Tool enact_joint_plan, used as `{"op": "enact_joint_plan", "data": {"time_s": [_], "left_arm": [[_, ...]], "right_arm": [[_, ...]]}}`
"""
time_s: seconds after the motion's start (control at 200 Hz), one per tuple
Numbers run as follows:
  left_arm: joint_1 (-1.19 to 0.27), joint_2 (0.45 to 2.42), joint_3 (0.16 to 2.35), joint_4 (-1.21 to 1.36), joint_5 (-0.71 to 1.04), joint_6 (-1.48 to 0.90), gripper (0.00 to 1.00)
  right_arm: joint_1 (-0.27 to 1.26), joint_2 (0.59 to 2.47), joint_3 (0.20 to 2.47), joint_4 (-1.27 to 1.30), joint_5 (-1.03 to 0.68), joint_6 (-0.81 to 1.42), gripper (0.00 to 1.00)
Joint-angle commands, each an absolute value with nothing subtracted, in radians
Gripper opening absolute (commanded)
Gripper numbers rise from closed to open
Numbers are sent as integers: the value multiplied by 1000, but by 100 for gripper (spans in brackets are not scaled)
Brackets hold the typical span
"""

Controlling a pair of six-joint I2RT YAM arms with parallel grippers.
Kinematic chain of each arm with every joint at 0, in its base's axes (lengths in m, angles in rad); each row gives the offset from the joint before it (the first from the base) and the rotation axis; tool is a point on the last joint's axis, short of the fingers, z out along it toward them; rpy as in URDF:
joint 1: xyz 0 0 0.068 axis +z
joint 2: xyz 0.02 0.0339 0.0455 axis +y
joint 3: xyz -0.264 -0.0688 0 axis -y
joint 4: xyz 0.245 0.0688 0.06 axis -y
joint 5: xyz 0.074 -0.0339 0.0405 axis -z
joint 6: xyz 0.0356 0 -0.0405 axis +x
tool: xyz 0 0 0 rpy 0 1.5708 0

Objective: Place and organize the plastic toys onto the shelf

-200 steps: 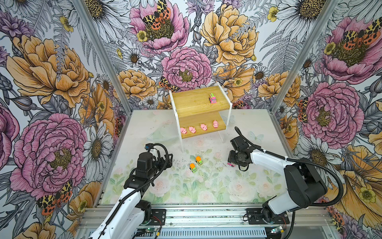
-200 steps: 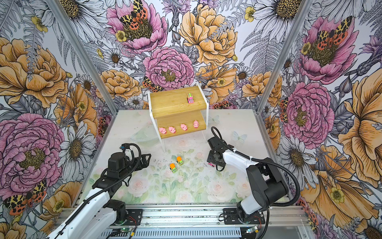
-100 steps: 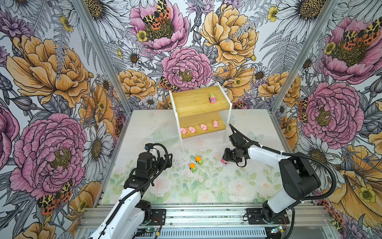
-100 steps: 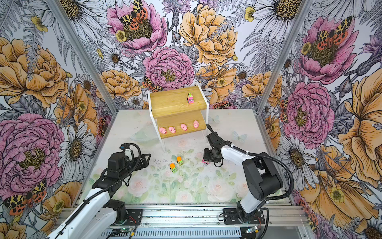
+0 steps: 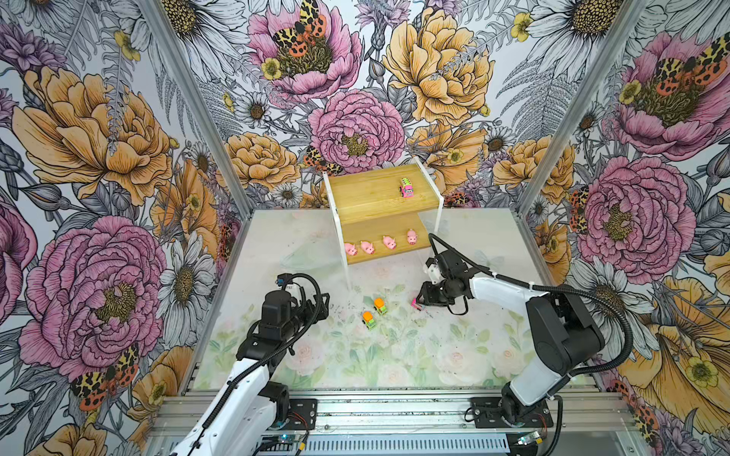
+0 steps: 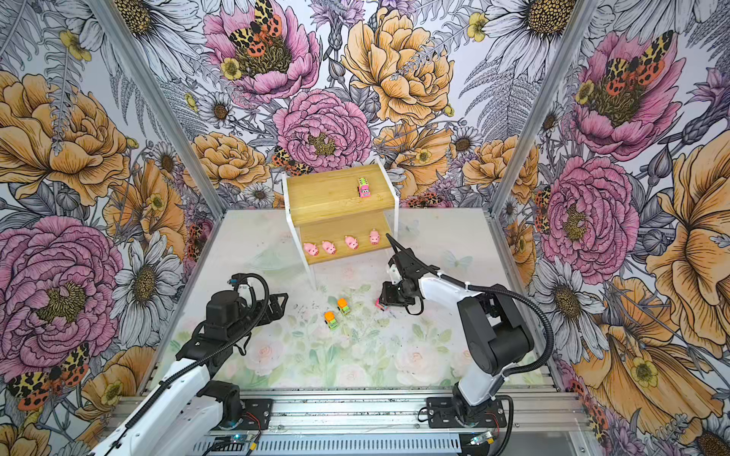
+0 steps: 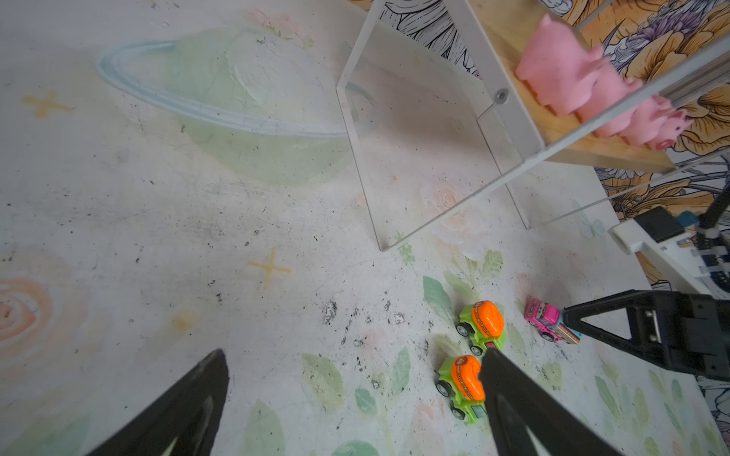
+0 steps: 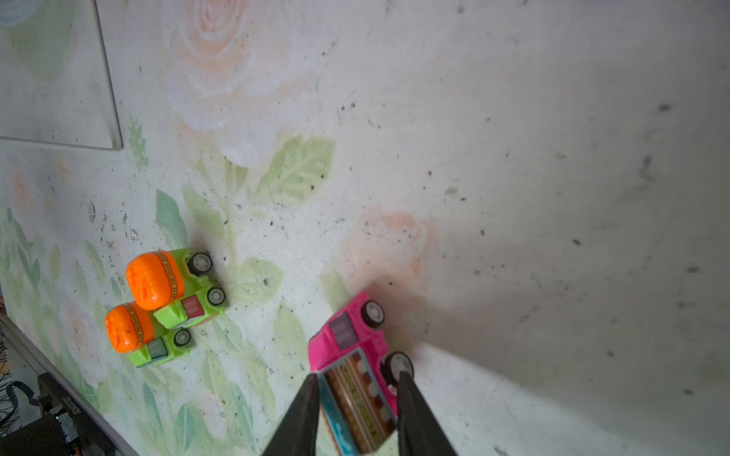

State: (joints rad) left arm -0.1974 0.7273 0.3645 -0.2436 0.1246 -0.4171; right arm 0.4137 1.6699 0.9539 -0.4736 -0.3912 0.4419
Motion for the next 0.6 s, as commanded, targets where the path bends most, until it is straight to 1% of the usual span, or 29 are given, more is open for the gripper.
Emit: {"op": "enact_joint_plan", "data": {"time_s": [0.0,0.29,0.51,0.595], "left_arm": [[-186,719,359,-245,117,-417,99],[-186,722,358,-241,119,-417,99],[-186,721,356,-244,122,-416,99],[-186,716,354,-247,121,-419,99]], "right_arm": [[421,1656,906,-529,-435,416,33],[443,1597,838,-531,-507,408,33],[487,1557,850,-528,-549,429,40],[517,1564,872,-528,-552,432,42]]}}
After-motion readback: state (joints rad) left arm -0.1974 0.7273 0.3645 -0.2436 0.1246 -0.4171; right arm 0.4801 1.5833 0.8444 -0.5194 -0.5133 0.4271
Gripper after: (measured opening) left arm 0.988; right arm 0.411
